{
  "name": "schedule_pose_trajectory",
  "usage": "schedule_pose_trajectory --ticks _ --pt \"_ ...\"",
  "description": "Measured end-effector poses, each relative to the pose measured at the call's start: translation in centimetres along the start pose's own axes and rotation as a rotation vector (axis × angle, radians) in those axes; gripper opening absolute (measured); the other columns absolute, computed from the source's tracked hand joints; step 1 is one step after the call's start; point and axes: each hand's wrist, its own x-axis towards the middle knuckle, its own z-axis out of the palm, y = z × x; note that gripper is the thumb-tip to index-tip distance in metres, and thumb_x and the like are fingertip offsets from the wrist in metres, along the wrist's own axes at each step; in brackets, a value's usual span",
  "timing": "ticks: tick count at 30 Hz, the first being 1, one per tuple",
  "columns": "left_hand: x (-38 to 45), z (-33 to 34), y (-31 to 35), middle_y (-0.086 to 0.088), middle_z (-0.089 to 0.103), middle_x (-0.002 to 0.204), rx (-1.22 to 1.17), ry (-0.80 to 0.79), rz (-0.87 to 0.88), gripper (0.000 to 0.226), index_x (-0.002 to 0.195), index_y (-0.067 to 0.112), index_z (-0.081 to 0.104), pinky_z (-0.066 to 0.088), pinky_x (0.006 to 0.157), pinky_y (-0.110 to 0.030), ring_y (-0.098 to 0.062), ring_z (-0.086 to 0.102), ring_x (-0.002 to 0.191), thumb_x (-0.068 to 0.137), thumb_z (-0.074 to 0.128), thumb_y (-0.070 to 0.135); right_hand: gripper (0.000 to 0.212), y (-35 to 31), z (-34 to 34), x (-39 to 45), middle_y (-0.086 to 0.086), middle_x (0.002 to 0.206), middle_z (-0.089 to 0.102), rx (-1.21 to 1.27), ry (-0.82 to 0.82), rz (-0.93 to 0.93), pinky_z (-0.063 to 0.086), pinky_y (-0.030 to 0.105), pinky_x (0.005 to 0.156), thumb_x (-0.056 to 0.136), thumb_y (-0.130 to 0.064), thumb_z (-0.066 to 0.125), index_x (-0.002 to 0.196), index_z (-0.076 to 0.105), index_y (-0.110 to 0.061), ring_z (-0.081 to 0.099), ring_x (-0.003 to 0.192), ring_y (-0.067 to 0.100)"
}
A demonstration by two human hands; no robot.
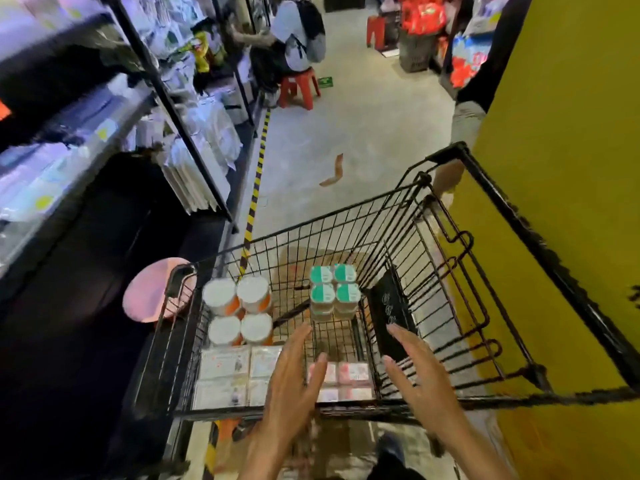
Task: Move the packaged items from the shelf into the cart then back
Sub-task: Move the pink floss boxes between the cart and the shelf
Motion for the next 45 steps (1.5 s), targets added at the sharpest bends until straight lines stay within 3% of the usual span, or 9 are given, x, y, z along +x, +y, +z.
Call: schedule_pose_trajectory --ticks 5,11,15,18,21,24,29,34,45 --pt "5.2 3.0 -3.4 0.0 0.033 0.152 0.079 -0.126 -0.188 0.066 0.147 0.02 0.031 0.03 0.114 -0.036 -0.015 0.03 0.14 0.091 0.039 0.055 0.056 2.9 2.1 6.8 -0.006 0.152 0.031 -0.044 -0.186 0.143 0.021 0.021 0.108 0.095 -0.047 0.045 0.146 0.032 -0.028 0.027 0.137 0.006" --pt "10.4 7.6 -9.5 -0.003 0.036 0.15 0.189 -0.318 -0.341 0.061 0.147 0.017 0.028 0.035 0.107 -0.031 -0.018 0.04 0.132 0.096 0.043 0.046 0.06 7.2 7.5 13.6 0.001 0.154 0.03 -0.021 -0.347 0.377 0.028 0.038 0.115 0.095 -0.048 0.047 0.148 0.03 -0.024 0.031 0.14 0.02" --pt "11.5 11.1 -14.0 -0.004 0.05 0.138 0.153 -0.402 -0.487 0.058 0.14 0.027 0.035 0.045 0.1 -0.04 -0.021 0.051 0.119 0.088 0.047 0.048 0.062 11.2 11.8 16.1 0.011 0.15 0.037 -0.007 -0.363 0.596 0.032 0.034 0.111 0.095 -0.043 0.051 0.146 0.035 -0.011 0.037 0.136 0.025" --pt "11.5 13.6 -16.9 -0.01 0.058 0.123 0.225 -0.396 -0.509 0.05 0.129 0.014 0.049 0.052 0.088 -0.036 -0.023 0.059 0.106 0.084 0.057 0.037 0.057 14.4 15.4 16.5 0.013 0.143 0.043 -0.067 -0.403 0.699 0.039 0.028 0.099 0.096 -0.035 0.053 0.142 0.037 -0.006 0.045 0.128 0.027" --pt "11.1 15.8 -19.2 -0.008 0.034 0.148 0.28 -0.465 -0.532 0.066 0.143 0.012 0.031 0.046 0.099 -0.033 -0.021 0.043 0.129 0.088 0.061 0.031 0.04 17.3 18.4 16.3 0.009 0.125 0.058 -0.044 -0.363 0.796 0.045 0.024 0.08 0.092 -0.026 0.058 0.127 0.052 -0.008 0.057 0.11 0.023" --pt "10.7 17.8 -21.0 -0.007 0.008 0.159 0.35 -0.51 -0.635 0.081 0.15 0.014 0.013 0.036 0.109 -0.038 -0.023 0.021 0.143 0.089 0.061 0.035 0.049 19.9 21.0 15.7 0.009 0.118 0.061 -0.001 -0.258 0.905 0.05 0.027 0.078 0.078 -0.033 0.065 0.121 0.055 -0.011 0.061 0.102 0.024" --pt "10.8 20.5 -21.9 -0.007 0.024 0.153 0.416 -0.476 -0.834 0.077 0.149 0.01 0.011 0.036 0.105 -0.041 -0.025 0.034 0.136 0.091 0.058 0.027 0.06 25.2 25.2 14.7 0.006 0.109 0.063 0.05 -0.124 1.019 0.056 0.04 0.077 0.063 -0.038 0.069 0.117 0.055 -0.017 0.062 0.095 0.025" --pt "10.2 22.0 -23.2 -0.012 0.043 0.142 0.4 -0.436 -0.925 0.079 0.148 0.003 0.01 0.042 0.102 -0.035 -0.025 0.047 0.126 0.091 0.058 0.033 0.052 25.3 25.9 14.8 0.008 0.107 0.064 0.032 -0.073 1.003 0.055 0.029 0.063 0.071 -0.035 0.075 0.114 0.056 -0.012 0.063 0.089 0.021" --pt "10.9 22.8 -22.0 -0.015 0.035 0.141 0.66 -0.436 -0.903 0.081 0.143 0.002 0.022 0.035 0.106 -0.031 -0.026 0.038 0.13 0.085 0.067 0.037 0.059 25.2 25.8 14.8 0.011 0.115 0.059 0.074 -0.026 1.001 0.058 0.036 0.072 0.075 -0.029 0.078 0.123 0.049 -0.01 0.061 0.099 0.025"
